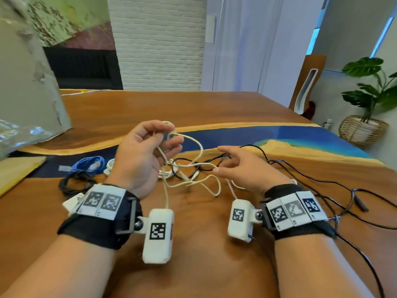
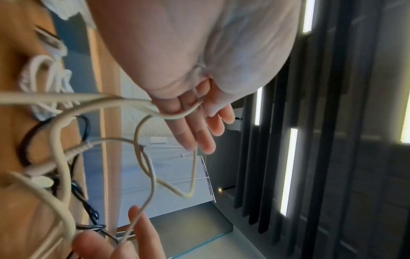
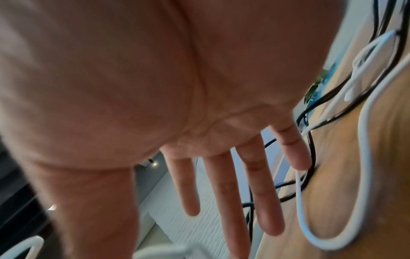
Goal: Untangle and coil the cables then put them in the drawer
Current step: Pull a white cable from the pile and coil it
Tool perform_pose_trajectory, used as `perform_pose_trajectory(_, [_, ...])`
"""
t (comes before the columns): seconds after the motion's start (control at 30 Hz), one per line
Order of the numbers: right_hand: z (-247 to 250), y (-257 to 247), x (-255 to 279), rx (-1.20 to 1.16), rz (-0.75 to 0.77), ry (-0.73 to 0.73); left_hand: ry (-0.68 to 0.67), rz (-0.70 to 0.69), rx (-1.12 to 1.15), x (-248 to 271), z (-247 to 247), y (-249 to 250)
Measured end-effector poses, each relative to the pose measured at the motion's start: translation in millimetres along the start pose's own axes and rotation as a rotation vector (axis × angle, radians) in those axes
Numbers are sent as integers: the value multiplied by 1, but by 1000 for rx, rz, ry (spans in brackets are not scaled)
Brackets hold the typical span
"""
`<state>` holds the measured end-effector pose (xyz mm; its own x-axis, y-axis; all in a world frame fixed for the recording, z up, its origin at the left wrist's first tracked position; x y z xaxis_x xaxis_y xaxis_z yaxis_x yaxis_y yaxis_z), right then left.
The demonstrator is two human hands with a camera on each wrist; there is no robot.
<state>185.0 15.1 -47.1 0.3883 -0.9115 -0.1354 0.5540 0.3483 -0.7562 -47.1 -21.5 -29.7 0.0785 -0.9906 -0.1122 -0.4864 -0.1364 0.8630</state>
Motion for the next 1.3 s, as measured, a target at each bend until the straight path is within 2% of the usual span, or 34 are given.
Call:
perform_pose_trajectory(0.17, [-11, -12, 6, 6, -30, -193, -77, 80, 204, 5, 5, -1])
perform_pose_trajectory(0.23, [-9, -10, 6, 40, -38, -155, -84, 90, 255, 8, 4, 2])
perform_pose_trajectory(0.3, [-4, -3, 4, -94, -23, -26, -50, 86, 290, 9, 7, 5])
perform_pose_trajectory(0.4, [9, 1, 2, -524, -13, 282, 47, 81, 294, 8, 16, 8])
perform_pose_trajectory(0.5, [24, 0, 5, -924, -29, 517, 186, 111, 282, 5, 24, 4])
perform_pose_trajectory(0.57, [36, 4, 10, -1106, -20, 658, 290, 139, 267, 3, 30, 1])
perform_pose_trajectory(0.63, [47, 9, 16, -1126, -12, 779, 332, 167, 278, 2, 33, 0])
perform_pose_trajectory(0.7, [53, 16, 18, -935, -42, 832, 305, 182, 317, 2, 33, -1])
perform_pose_trajectory(0.83, [41, 16, 7, -335, -116, 710, 149, 193, 385, 6, 23, -1])
perform_pose_trajectory(0.97, [24, 6, 0, -164, -109, 504, 5, 178, 401, 13, 10, 2])
perform_pose_trajectory(1.07, [19, -5, 2, -100, 3, 474, -84, 190, 373, 16, 3, 3])
perform_pose_trajectory(1.13, [12, -21, 3, -178, 151, 438, -127, 208, 336, 18, -1, 1])
perform_pose_trajectory(1.23, [-14, -47, 6, -530, 268, 146, -197, 242, 303, 21, -8, -2])
perform_pose_trajectory(1.3, [-33, -52, 3, -569, 301, 24, -228, 259, 281, 23, -10, -3])
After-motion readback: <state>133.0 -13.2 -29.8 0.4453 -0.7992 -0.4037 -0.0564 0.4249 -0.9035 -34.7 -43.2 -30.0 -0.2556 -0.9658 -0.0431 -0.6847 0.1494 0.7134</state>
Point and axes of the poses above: each hand's wrist, its own x-axis away from the middle knuckle, its own z-axis out of the back of the hand, y = z × x, the point moved 2 cm from there along -x, towards the middle knuckle, and after that the axes turned 11 degrees about z, right-handed, at the moved point
